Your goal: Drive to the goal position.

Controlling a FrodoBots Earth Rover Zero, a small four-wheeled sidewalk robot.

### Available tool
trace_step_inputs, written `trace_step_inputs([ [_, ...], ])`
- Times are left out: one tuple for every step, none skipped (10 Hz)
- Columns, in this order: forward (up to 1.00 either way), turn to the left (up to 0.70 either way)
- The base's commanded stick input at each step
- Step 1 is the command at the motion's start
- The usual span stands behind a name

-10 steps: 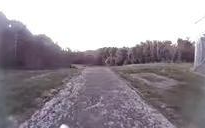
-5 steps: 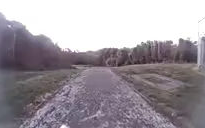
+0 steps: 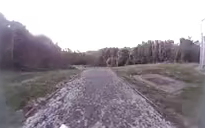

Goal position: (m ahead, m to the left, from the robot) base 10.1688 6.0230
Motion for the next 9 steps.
trace_step_inputs([
  [0.5,0.0],
  [0.5,0.0],
  [0.5,0.0],
  [0.5,0.0],
  [0.5,0.0],
  [0.5,0.0],
  [0.5,0.0],
  [0.5,0.0],
  [0.5,0.0],
])
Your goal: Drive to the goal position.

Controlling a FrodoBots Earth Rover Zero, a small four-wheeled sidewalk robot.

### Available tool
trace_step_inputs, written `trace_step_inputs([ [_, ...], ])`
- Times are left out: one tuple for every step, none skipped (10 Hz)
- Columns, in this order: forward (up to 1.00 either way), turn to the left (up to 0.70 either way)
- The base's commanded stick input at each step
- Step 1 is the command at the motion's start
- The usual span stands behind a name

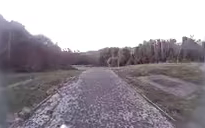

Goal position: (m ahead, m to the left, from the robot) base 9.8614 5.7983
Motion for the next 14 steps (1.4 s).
trace_step_inputs([
  [0.5,0.0],
  [0.5,0.0],
  [0.5,0.0],
  [0.5,0.0],
  [0.5,0.0],
  [0.5,0.0],
  [0.5,0.0],
  [0.5,0.0],
  [0.5,0.0],
  [0.5,0.0],
  [0.5,0.0],
  [0.5,0.0],
  [0.5,0.0],
  [0.5,0.0],
])
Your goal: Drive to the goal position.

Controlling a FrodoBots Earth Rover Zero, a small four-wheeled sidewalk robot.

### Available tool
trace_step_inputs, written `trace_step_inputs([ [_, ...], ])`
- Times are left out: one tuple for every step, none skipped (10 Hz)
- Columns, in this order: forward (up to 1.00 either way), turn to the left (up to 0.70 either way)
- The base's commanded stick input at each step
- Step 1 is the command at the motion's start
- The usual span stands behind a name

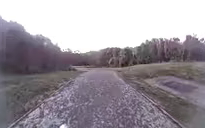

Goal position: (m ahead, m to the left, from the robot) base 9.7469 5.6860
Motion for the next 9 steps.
trace_step_inputs([
  [0.5,0.0],
  [0.5,0.0],
  [0.5,0.0],
  [0.5,0.0],
  [0.5,0.0],
  [0.5,0.0],
  [0.5,0.0],
  [0.5,0.0],
  [0.5,0.0],
])
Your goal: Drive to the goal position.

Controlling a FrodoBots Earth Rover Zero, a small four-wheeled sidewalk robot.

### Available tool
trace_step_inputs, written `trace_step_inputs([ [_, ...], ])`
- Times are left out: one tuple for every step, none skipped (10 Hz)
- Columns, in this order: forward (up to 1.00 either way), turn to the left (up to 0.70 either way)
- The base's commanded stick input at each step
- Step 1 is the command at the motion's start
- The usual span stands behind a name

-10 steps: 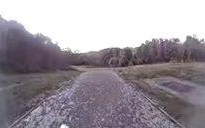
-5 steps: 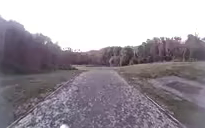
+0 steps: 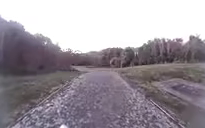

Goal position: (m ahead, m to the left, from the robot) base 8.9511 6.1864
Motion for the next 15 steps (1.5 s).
trace_step_inputs([
  [0.5,0.0],
  [0.5,0.0],
  [0.5,0.0],
  [0.5,0.0],
  [0.5,0.0],
  [0.5,0.0],
  [0.5,0.0],
  [0.5,0.0],
  [0.5,0.0],
  [0.5,0.0],
  [0.5,0.0],
  [0.5,0.0],
  [0.5,0.0],
  [0.5,0.0],
  [0.5,0.0],
])
